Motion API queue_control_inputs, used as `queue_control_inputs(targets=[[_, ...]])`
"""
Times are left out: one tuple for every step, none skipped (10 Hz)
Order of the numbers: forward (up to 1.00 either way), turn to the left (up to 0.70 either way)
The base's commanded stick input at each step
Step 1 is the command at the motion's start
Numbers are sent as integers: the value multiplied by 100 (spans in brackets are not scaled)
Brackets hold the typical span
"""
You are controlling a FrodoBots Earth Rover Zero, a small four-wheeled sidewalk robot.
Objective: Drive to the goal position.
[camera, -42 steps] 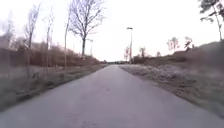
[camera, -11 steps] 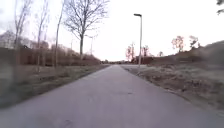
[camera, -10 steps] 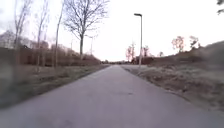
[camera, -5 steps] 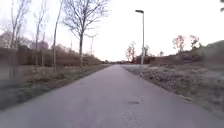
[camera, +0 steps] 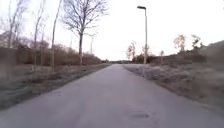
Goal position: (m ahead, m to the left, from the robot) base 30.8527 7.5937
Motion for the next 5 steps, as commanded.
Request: queue_control_inputs(targets=[[100, 1], [100, 1], [100, 1], [100, 1], [100, 1]])
